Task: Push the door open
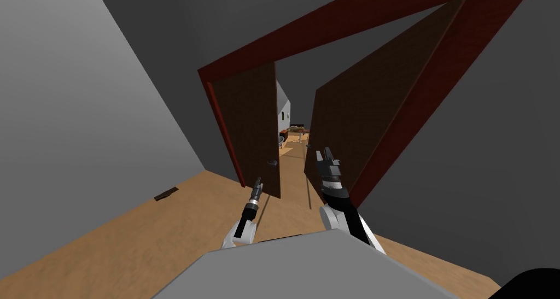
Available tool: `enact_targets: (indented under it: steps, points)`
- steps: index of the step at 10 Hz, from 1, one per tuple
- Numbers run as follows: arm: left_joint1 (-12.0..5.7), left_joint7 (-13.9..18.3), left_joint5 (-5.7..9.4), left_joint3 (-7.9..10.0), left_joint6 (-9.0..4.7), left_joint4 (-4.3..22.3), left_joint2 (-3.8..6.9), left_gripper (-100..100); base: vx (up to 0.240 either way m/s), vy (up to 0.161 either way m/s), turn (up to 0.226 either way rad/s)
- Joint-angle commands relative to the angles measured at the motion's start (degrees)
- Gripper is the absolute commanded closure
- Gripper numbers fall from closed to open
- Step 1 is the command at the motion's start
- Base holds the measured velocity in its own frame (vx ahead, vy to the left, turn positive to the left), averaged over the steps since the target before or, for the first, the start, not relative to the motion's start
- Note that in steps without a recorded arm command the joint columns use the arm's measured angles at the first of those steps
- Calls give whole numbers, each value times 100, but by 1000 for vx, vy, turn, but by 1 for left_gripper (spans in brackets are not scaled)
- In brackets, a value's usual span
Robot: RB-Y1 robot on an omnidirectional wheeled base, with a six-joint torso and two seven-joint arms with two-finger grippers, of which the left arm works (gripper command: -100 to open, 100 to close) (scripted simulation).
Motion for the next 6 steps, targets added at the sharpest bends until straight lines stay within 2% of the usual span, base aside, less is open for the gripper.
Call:
enact_targets:
  steps: [1,6]
  points:
    - [-82,-34,-4,-38,-39,192,-38,-100,74,50,-76]
    - [-316,-84,-6,-141,-138,726,-111,-100,80,47,-59]
